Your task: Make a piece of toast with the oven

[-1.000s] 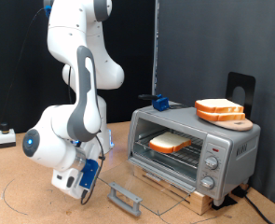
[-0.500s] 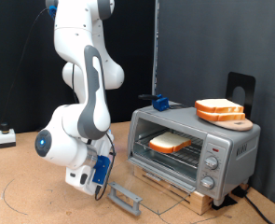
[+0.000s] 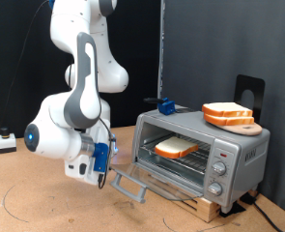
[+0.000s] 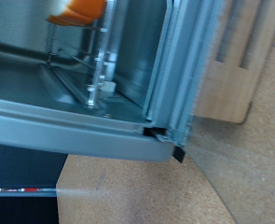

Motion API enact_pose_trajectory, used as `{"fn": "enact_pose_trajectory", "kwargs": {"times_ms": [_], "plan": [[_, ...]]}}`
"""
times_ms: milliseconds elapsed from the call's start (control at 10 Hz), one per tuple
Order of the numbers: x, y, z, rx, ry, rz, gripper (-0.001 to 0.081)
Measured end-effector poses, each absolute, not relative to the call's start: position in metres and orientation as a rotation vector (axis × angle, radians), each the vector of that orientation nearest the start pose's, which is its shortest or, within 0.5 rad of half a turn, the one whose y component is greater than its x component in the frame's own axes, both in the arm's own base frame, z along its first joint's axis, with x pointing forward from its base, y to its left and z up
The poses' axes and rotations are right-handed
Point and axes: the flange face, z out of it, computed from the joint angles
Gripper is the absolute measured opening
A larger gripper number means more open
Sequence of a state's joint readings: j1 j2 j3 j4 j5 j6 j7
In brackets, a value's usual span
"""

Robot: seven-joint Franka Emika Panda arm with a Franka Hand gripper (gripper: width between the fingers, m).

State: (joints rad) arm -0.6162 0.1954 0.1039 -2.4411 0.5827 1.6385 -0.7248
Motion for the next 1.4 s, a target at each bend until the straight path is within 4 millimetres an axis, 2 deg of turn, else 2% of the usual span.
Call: {"fn": "enact_pose_trajectory", "kwargs": {"times_ms": [600,900,1200,1400], "plan": [[0.332,-0.094,0.250,-2.058,0.025,0.470,0.0810],[0.325,-0.072,0.273,-2.007,0.069,0.439,0.0810],[0.332,-0.036,0.291,-2.012,0.182,0.497,0.0810],[0.339,-0.006,0.295,-2.036,0.216,0.535,0.0810]]}}
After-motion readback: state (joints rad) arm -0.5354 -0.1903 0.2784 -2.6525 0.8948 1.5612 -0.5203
